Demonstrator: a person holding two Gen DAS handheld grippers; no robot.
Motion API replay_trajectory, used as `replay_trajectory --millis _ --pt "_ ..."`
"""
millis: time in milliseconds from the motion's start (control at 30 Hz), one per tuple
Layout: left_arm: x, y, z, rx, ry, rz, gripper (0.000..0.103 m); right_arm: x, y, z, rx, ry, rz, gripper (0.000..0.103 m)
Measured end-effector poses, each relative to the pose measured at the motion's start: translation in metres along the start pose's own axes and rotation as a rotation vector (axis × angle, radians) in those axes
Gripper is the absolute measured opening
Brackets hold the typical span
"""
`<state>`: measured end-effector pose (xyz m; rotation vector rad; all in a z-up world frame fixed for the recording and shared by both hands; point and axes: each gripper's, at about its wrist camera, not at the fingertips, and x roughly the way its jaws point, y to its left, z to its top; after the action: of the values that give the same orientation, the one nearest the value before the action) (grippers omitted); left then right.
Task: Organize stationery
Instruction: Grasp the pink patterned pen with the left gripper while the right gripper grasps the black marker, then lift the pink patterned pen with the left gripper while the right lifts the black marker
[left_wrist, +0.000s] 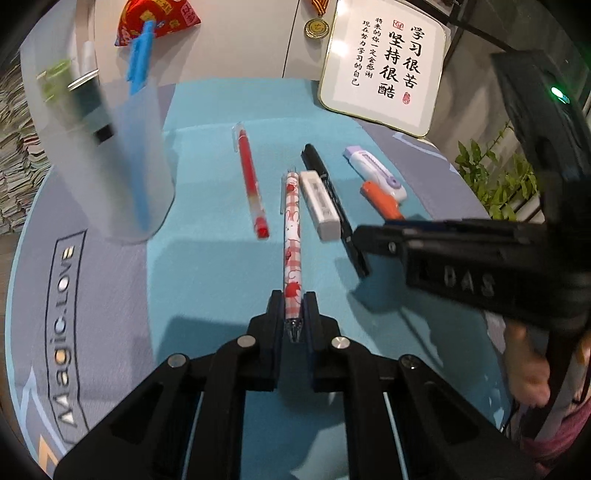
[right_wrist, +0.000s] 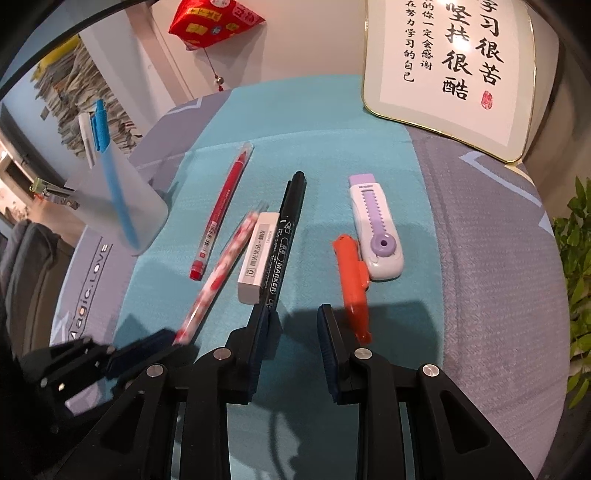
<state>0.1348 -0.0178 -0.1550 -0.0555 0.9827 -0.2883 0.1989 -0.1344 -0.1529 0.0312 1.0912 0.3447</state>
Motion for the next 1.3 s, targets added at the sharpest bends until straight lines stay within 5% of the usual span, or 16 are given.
replay_trajectory --millis 300,367,533,967,1067,1167,1200,1233,1300 --pt "-0.014 0.007 -0.018 -0.017 -0.011 0.000 0.008 0.003 0.013 -0.005 -0.030 -0.004 -0.047 0.028" --pt "-0.015 0.007 -0.021 -0.017 -0.010 -0.002 0.008 0.003 0.012 -0.006 -0.038 0.008 -0.066 0.010" --pt "-0.017 0.006 -0.025 -0.011 -0.006 0.003 0.008 -0.011 0.005 -0.018 -0.046 0.018 -0.063 0.009" --pt "-0.037 0.007 -0.060 0.041 0.026 0.022 0.008 -0.065 -0.025 -0.116 -0.159 0.134 -0.041 0.009" --pt "-0.040 0.000 -0.066 0.061 0.035 0.019 0.009 -0.069 -0.023 -0.124 -0.174 0.103 -0.046 0.009" --pt "-0.041 -0.001 -0.062 0.049 0.025 0.017 0.010 -0.074 -0.019 -0.113 -0.190 0.040 -0.105 0.018" --pt "-0.042 -0.001 -0.059 0.040 0.020 0.014 0.011 -0.076 -0.018 -0.109 -0.190 0.014 -0.117 0.030" --pt "-0.043 0.000 -0.056 0.034 0.014 0.010 0.018 -0.076 -0.017 -0.105 -0.186 -0.003 -0.122 0.044" --pt "-0.044 -0.001 -0.048 0.030 -0.007 0.021 0.031 -0.077 -0.016 -0.094 -0.176 -0.044 -0.117 0.048"
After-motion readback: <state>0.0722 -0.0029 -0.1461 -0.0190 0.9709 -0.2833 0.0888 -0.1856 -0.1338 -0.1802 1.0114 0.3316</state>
